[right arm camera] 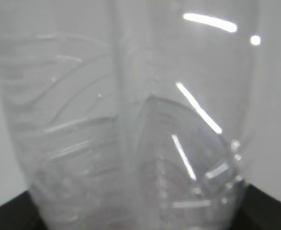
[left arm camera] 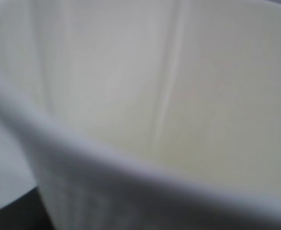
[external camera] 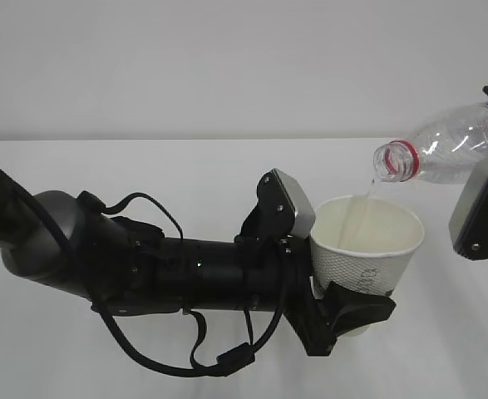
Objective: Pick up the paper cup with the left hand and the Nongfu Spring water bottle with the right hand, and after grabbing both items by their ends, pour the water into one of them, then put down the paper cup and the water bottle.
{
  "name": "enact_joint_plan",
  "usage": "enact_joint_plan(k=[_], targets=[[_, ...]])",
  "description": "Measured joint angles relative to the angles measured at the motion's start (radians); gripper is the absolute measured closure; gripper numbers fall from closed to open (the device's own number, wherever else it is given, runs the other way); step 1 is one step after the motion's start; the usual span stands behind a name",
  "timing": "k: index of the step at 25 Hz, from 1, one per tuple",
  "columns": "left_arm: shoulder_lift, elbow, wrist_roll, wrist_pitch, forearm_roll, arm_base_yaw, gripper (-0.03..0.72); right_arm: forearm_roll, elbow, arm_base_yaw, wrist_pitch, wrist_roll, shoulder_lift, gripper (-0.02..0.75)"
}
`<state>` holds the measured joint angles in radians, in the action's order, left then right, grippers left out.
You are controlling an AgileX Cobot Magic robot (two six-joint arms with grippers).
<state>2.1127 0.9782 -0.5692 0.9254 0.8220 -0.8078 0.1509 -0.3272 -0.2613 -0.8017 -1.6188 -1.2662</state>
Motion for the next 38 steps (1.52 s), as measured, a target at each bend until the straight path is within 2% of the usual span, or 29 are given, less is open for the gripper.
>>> enact_joint_plan(k=[8, 38], targets=[[0.0, 0.0, 0.04, 0.0, -0.028, 0.0, 0.187, 0.0, 0.0, 0.0, -0.001, -0.005, 0.0, 0.244], [0.0, 0.0, 0.043, -0.001, -0.035, 0.0, 0.189, 0.0, 0.0, 0.0, -0.001, -0.009, 0.0, 0.244]])
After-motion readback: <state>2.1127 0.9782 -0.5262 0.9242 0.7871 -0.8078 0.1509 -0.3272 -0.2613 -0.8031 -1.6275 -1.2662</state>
